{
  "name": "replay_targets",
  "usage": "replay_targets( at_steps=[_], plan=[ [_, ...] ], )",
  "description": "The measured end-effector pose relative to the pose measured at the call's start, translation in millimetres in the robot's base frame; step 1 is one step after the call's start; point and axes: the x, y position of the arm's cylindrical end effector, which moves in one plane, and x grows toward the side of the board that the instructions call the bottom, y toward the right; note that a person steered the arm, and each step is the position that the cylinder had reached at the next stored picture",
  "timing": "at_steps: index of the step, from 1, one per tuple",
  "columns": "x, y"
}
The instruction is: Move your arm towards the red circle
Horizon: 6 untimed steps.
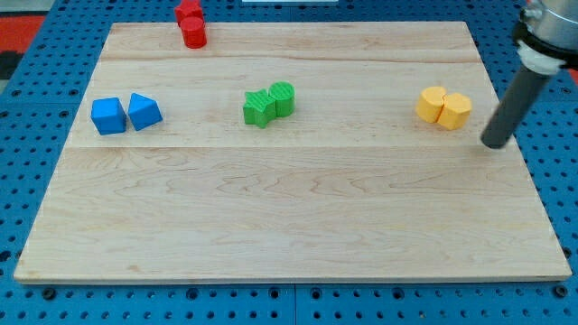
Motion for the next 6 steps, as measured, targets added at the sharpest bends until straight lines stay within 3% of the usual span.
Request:
replay_targets(
  at_steps=[2, 4, 6],
  plan=[
    [-118, -12],
    [-174, -154],
    [-188, -345]
  ],
)
